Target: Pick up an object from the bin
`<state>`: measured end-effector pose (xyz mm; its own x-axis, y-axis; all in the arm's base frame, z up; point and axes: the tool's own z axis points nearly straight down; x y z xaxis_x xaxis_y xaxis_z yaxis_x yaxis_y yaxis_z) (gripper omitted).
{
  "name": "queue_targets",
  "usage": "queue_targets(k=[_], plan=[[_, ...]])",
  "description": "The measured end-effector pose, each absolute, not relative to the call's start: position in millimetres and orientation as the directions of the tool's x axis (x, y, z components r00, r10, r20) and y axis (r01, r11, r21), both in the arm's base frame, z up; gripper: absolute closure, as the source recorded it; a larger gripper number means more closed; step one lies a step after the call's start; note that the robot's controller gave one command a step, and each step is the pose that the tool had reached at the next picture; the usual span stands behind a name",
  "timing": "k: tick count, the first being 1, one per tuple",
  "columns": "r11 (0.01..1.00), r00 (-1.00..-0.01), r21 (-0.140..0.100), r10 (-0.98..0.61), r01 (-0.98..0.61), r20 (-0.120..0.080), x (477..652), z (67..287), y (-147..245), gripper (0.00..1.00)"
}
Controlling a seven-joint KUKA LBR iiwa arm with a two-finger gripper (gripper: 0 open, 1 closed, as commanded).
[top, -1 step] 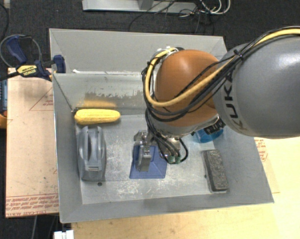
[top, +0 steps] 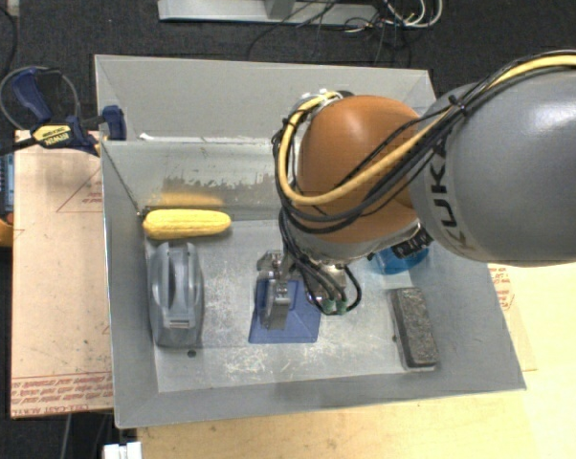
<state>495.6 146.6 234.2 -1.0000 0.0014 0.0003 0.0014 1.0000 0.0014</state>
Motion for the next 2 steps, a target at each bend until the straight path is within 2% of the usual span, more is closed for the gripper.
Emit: queue_targets(k=[1, 2], plan=[[0.94, -0.94, 0.003, -0.341, -0.341, 0.0, 484.3, 196.6, 201.0, 0.0], [0.999, -0.999, 0.001, -0.049, -0.049, -0.001, 495.7, 249.5, 150.4, 0.0]])
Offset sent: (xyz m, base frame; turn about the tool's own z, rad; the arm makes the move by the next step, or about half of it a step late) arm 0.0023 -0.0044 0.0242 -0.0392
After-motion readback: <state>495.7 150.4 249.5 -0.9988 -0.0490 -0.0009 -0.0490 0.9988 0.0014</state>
